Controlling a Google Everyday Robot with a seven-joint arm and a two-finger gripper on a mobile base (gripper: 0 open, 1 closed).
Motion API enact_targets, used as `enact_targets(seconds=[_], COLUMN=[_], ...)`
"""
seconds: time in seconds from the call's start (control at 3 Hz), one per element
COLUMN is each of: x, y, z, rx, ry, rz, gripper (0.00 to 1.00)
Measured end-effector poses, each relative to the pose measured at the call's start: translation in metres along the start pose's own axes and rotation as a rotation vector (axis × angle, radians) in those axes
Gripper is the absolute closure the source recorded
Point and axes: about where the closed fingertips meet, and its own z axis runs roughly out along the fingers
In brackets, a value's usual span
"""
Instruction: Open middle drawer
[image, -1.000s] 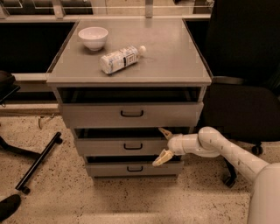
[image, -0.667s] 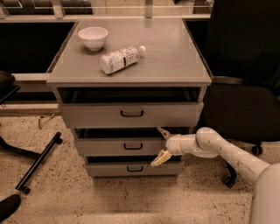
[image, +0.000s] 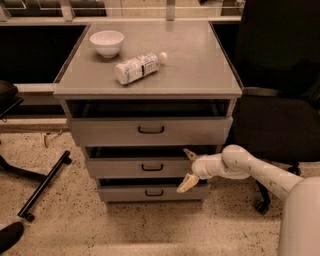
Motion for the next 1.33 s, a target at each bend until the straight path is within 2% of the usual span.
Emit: enact_targets(seconds=[0.33,0.67,1.0,1.33], x=[0.016,0.022,0.019,0.026], y=[0.002,0.008,0.007,0.039], z=[0.009,0.005,0.003,-0.05], rx=[-0.048,-0.074,-0.074,-0.099], ry=[0.04,0.05,0.05,0.068], rz=[0.027,0.053,0.053,0.142], gripper=[0.0,0.0,0.0,0.0])
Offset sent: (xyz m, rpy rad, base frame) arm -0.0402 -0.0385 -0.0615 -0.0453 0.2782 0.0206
